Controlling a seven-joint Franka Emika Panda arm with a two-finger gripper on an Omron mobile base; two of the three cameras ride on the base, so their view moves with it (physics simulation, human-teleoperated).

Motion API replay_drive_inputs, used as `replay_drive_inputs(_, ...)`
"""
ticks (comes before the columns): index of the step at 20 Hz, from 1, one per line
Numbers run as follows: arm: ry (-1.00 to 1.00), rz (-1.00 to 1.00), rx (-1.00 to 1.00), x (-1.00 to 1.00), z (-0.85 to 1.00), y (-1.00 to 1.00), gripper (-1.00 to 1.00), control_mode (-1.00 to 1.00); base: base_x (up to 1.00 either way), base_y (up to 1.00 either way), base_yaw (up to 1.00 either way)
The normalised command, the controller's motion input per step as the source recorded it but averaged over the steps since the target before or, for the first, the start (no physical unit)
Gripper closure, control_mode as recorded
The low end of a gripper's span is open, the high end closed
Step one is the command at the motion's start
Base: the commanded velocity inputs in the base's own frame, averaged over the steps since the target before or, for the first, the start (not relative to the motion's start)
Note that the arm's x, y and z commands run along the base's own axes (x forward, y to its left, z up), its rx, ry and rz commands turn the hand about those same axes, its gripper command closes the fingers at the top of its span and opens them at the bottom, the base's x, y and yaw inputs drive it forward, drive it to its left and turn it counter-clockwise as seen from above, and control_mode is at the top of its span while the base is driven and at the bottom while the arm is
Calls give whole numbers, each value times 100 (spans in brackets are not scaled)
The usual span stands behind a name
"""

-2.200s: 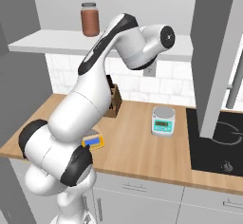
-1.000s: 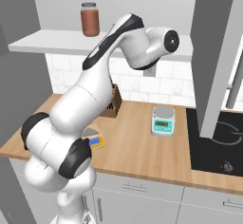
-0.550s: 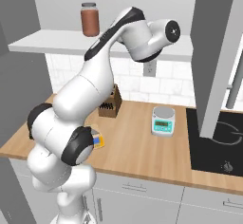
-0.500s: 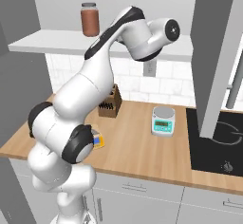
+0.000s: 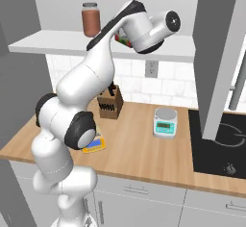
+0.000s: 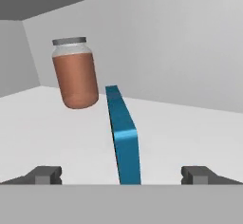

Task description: Pick the boxed food and place it on the digital scale for weighing, and close the cabinet.

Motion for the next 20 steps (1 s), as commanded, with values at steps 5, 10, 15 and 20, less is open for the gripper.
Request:
replay_drive_inputs(5, 1, 0, 0, 22, 0, 4, -100, -100, 0, 0, 0)
replay_drive_inputs(10, 1, 0, 0, 23, 0, 13, -100, -100, 0, 0, 0)
replay_drive_inputs(15, 0, 0, 0, 26, -7, 35, -100, -100, 0, 0, 0)
replay_drive_inputs(20, 0, 0, 0, 27, -15, 31, -100, -100, 0, 0, 0)
